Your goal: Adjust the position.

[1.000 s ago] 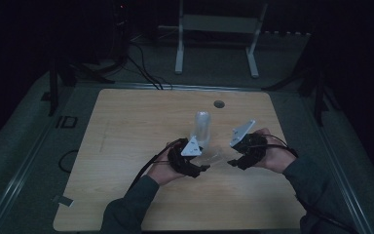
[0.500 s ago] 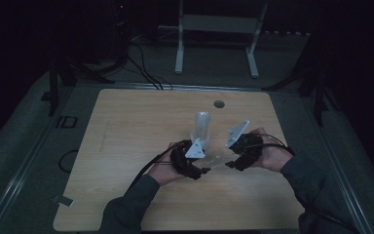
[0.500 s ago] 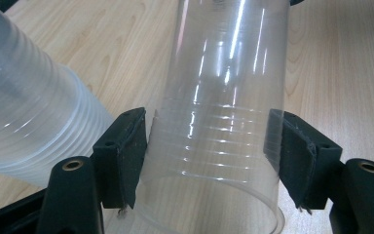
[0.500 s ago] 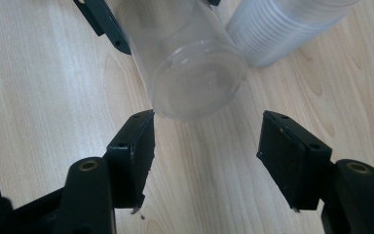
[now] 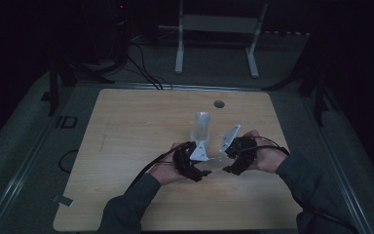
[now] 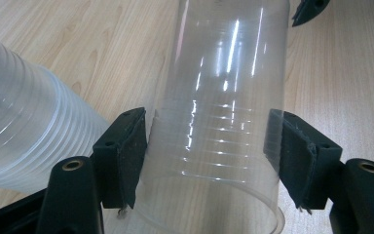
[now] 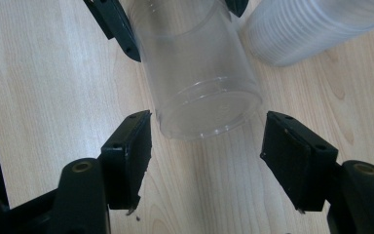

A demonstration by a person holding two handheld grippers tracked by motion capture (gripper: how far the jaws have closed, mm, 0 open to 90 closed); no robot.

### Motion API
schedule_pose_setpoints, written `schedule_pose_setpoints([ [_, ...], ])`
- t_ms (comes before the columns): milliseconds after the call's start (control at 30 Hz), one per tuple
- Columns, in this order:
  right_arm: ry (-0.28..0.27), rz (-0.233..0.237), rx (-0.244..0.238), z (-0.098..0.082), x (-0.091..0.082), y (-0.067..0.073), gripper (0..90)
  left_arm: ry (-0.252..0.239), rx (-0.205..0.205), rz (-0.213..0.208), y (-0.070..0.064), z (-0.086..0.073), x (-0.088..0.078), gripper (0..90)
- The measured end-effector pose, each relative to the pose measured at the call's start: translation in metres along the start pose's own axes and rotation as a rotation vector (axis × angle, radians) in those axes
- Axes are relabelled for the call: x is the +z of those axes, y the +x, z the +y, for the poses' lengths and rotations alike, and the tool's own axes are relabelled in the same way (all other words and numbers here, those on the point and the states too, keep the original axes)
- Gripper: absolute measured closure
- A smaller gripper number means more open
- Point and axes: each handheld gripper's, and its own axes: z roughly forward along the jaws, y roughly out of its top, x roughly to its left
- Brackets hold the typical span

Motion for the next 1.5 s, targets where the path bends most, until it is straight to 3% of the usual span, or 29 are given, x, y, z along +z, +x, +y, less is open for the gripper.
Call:
schedule_pose_setpoints([
  [1000, 0.031, 0.027, 0.002, -0.001, 0.018, 0.002, 31.8, 0.013, 0.051, 0.004, -0.008, 0.004, 0.006, 33.5],
  [1500, 0.013, 0.012, -0.019, 0.002, 0.014, 0.004, 21.7, 0.008, 0.068, 0.014, -0.012, 0.005, 0.007, 34.2],
])
